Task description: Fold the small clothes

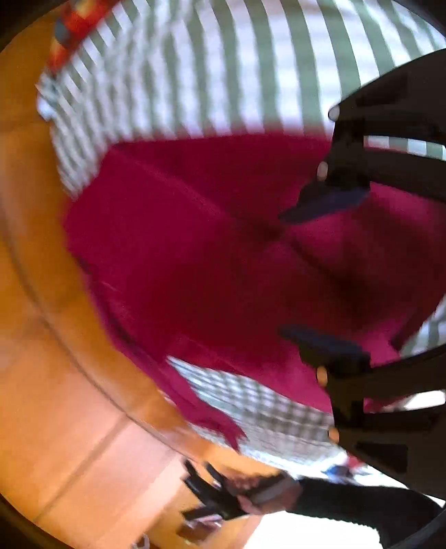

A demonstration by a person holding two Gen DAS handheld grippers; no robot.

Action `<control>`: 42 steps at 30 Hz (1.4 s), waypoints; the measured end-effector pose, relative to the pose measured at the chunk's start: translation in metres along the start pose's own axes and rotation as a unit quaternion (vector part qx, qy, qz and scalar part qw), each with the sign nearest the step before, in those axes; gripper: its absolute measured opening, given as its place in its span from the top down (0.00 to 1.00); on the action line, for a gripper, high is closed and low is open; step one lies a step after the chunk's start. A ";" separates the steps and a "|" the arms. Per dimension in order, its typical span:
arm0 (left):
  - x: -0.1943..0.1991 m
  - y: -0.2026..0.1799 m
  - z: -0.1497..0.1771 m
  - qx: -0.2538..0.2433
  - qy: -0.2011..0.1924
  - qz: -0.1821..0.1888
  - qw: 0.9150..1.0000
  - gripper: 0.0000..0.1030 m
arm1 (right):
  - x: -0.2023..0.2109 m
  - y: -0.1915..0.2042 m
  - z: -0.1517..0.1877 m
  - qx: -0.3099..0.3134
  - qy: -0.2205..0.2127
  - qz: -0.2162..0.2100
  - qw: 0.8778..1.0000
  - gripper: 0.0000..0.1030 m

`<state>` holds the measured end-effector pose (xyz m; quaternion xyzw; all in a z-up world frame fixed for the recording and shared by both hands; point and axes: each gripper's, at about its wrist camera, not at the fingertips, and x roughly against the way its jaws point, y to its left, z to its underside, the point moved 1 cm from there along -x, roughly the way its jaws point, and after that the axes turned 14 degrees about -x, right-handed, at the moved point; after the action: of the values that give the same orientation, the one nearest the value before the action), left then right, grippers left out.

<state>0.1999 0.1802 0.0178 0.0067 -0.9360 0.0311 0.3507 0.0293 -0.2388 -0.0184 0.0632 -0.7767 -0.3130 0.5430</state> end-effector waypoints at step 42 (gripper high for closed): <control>0.067 -0.149 0.149 -0.057 0.091 0.351 0.930 0.89 | 0.077 -0.006 0.033 0.065 -0.072 0.077 0.992 0.92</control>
<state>0.0565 0.0228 -0.0426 -0.3454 -0.8429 0.0990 0.4005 -0.0326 -0.2640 0.0330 0.0153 -0.8349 -0.2228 0.5030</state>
